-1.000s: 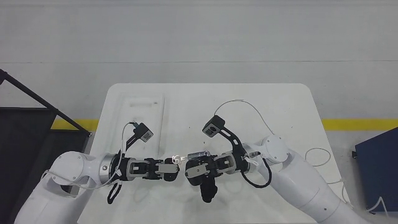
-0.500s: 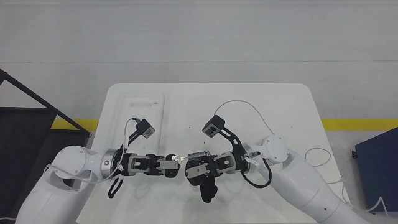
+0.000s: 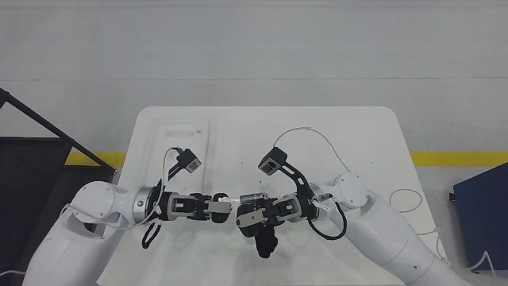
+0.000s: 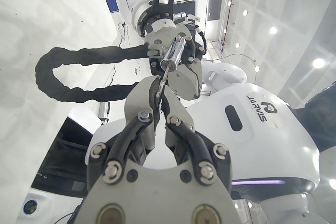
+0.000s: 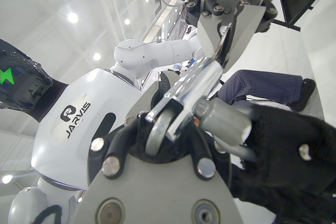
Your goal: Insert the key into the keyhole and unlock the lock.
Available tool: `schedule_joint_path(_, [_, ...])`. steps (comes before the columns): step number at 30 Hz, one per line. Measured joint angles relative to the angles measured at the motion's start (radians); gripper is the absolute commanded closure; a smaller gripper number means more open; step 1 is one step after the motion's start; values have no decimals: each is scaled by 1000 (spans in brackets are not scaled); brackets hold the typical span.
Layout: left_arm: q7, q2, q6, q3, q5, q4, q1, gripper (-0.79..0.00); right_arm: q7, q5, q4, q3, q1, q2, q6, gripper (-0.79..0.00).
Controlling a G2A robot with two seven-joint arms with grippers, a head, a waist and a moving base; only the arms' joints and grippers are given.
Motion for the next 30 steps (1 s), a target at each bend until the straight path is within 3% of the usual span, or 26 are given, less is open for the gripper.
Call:
schedule_joint_path(6, [24, 1, -7, -6, 26, -8, 4, 0, 0, 0, 0, 0, 0, 0, 0, 0])
schedule_joint_path(30, [359, 8, 26, -41, 467, -272, 152, 0, 0, 0, 0, 0, 0, 0, 0, 0])
